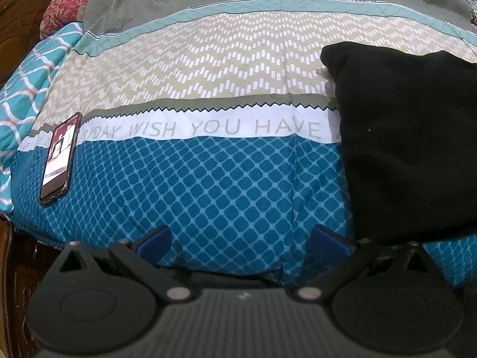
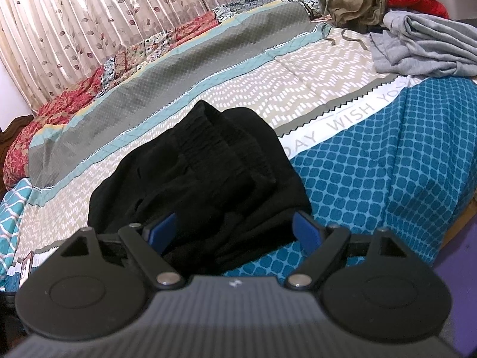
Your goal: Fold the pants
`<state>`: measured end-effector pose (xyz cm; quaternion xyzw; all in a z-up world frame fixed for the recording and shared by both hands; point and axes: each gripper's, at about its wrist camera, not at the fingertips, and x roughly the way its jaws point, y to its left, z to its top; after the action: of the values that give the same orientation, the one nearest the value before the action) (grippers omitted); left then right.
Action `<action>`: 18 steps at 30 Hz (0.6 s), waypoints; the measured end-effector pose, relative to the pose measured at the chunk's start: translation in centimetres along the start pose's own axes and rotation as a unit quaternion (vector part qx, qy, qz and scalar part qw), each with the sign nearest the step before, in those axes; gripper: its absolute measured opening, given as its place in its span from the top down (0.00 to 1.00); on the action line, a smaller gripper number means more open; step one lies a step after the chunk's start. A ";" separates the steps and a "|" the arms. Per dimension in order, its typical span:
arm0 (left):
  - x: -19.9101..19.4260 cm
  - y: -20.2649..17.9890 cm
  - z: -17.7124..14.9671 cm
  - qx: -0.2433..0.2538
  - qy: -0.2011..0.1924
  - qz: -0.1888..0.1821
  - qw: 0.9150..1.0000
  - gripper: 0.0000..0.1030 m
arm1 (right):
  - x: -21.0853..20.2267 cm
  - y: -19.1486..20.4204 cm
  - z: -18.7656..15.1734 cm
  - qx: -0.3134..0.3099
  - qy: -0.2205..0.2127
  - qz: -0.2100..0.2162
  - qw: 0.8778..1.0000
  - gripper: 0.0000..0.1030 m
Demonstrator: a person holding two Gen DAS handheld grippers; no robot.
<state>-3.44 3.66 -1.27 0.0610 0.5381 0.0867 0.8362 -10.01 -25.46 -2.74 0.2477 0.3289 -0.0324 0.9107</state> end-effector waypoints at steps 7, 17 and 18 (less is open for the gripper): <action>0.0 1.9 2.5 -0.043 0.003 -0.124 0.991 0.00 | -0.3 -1.9 2.0 0.013 -0.016 0.038 0.999 0.16; 2.9 0.7 5.6 -0.093 0.031 -0.279 0.955 0.03 | 2.0 -4.8 5.5 0.038 -0.002 0.098 0.994 0.16; 3.1 0.3 5.8 -0.085 0.031 -0.278 0.956 0.04 | 2.5 -4.9 5.6 0.036 0.004 0.099 0.994 0.16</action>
<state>3.06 4.53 -1.62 -0.1649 0.5504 -0.1023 0.8120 -5.93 -32.13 -2.67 0.3123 0.3049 0.0474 0.8985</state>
